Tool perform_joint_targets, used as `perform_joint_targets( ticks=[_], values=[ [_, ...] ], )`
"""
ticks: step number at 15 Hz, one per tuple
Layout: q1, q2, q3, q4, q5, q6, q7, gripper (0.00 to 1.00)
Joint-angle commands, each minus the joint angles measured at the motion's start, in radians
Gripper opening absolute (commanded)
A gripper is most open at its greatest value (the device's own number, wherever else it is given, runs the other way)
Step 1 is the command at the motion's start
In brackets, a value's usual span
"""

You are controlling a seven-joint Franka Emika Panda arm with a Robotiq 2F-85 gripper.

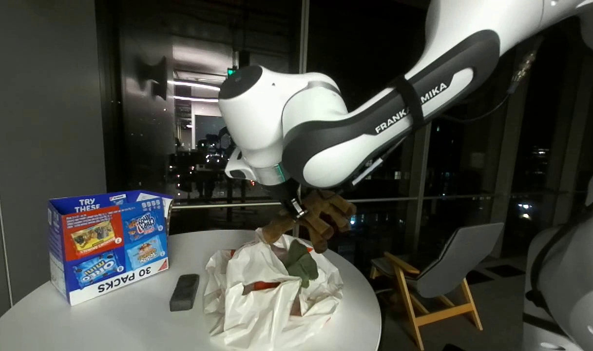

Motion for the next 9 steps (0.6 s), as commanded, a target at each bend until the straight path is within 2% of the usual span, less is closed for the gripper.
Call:
perform_joint_targets(
  ticks=[1, 5, 9],
  values=[
    [-0.005, 0.018, 0.008, -0.03, -0.08, -0.15, 0.139, 0.12],
    [0.012, 0.149, 0.041, 0.02, -0.152, -0.375, 0.232, 0.11],
    [0.043, 0.3, 0.063, 0.097, -0.25, -0.571, 0.208, 0.11]
  ],
)
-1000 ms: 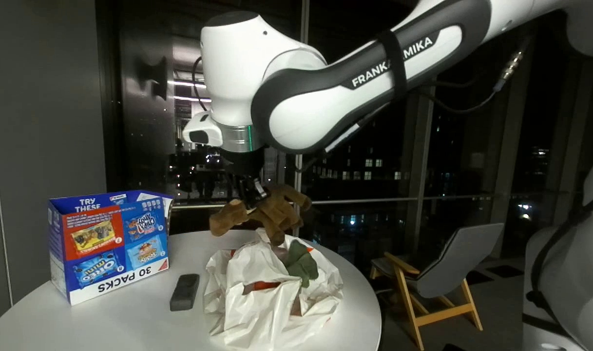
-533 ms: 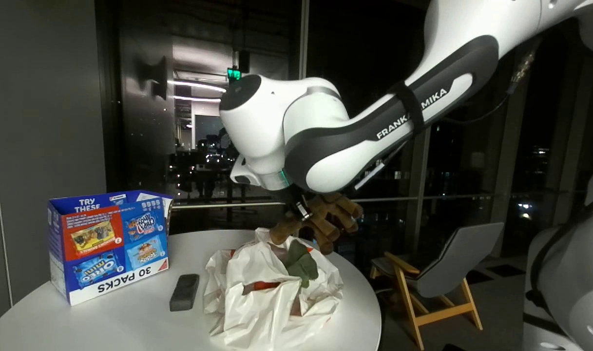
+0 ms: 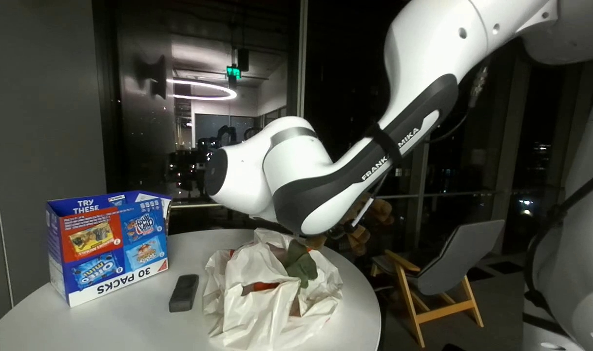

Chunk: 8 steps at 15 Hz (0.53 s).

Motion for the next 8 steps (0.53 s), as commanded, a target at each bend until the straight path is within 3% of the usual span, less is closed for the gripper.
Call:
perform_joint_targets(
  ticks=[1, 3, 8],
  values=[
    [0.039, 0.162, 0.022, 0.12, -0.11, -0.185, -0.025, 0.11],
    [0.058, 0.21, 0.024, 0.161, -0.144, -0.174, -0.091, 0.11],
    [0.036, 0.285, 0.012, 0.267, -0.075, 0.104, -0.268, 0.11]
  ],
)
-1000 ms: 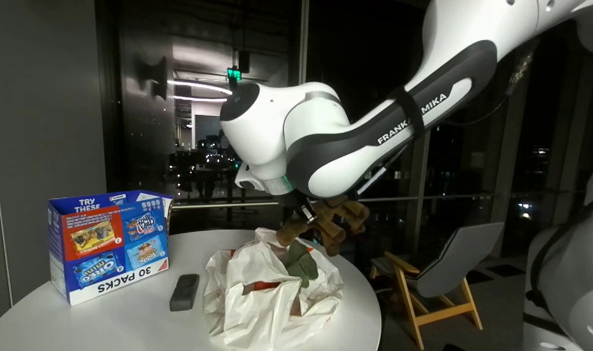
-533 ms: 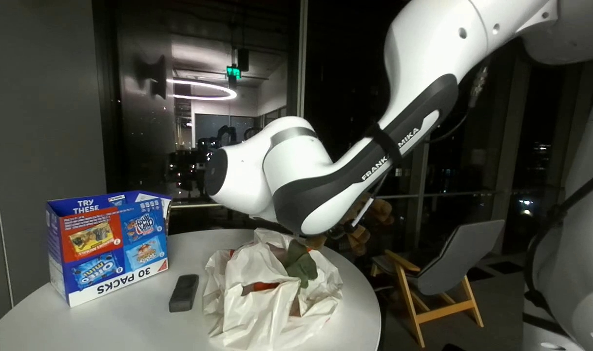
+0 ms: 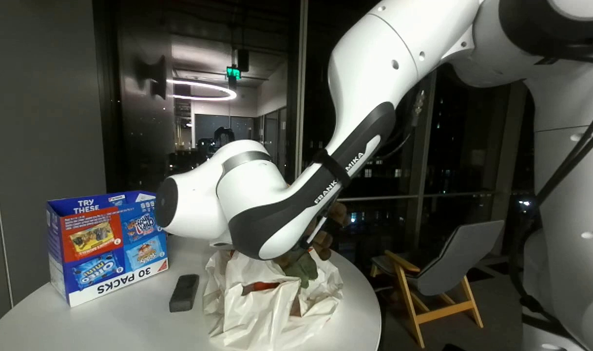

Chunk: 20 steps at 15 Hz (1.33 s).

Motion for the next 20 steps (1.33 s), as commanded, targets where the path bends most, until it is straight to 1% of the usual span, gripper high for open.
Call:
perform_joint_targets(
  ticks=[1, 3, 7, 9, 11, 13, 14, 15, 16, 17, 18, 19, 20],
  values=[
    [-0.026, 0.06, -0.013, 0.101, 0.053, 0.144, -0.147, 0.11],
    [-0.044, 0.067, -0.019, 0.117, 0.095, 0.248, -0.216, 0.11],
    [-0.088, 0.064, -0.034, 0.135, 0.225, 0.448, -0.357, 0.12],
    [-0.104, 0.056, -0.037, 0.139, 0.315, 0.526, -0.443, 0.12],
    [-0.116, 0.046, -0.035, 0.146, 0.443, 0.565, -0.545, 0.11],
    [-0.117, 0.024, -0.028, 0.163, 0.623, 0.506, -0.638, 0.11],
    [-0.134, 0.01, -0.006, 0.172, 0.707, 0.465, -0.658, 0.12],
    [-0.103, -0.015, -0.031, 0.177, 0.77, 0.419, -0.601, 0.12],
    [-0.092, -0.042, -0.037, 0.171, 0.784, 0.408, -0.524, 0.12],
    [-0.072, -0.08, -0.043, 0.149, 0.721, 0.412, -0.437, 0.12],
    [-0.059, -0.098, -0.041, 0.153, 0.689, 0.369, -0.384, 0.12],
    [-0.045, -0.109, -0.035, 0.164, 0.655, 0.302, -0.337, 0.12],
    [-0.039, -0.113, -0.029, 0.179, 0.665, 0.237, -0.348, 0.12]
  ],
)
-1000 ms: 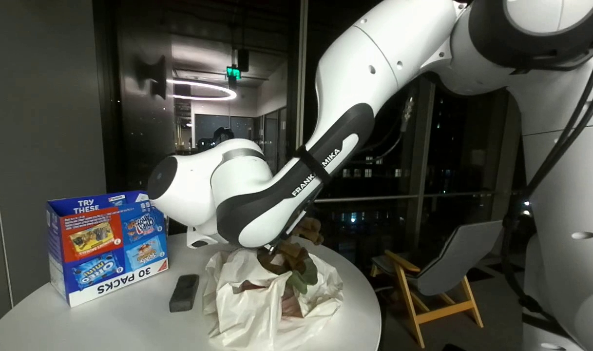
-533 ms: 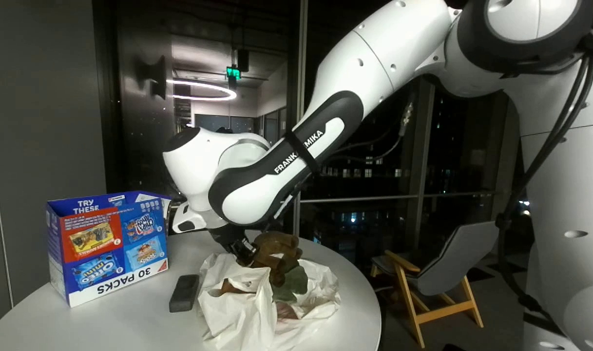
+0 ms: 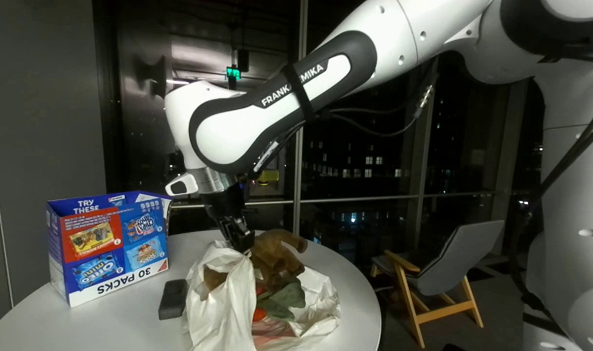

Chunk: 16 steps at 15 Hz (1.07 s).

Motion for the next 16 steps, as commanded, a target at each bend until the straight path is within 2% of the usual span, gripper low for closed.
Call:
perform_joint_targets(
  ticks=[1, 4, 8, 11, 13, 16],
  values=[
    [0.043, -0.058, 0.003, 0.023, -0.005, -0.191, 0.047, 0.12],
    [0.04, -0.032, -0.011, 0.049, 0.131, -0.256, -0.108, 0.12],
    [0.027, 0.015, -0.027, 0.051, 0.258, -0.249, -0.278, 0.12],
    [0.012, 0.064, -0.036, 0.074, 0.361, -0.285, -0.38, 0.12],
    [0.005, 0.125, -0.038, 0.113, 0.419, -0.347, -0.398, 0.12],
    [0.01, 0.205, -0.043, 0.163, 0.409, -0.397, -0.312, 0.12]
  ],
)
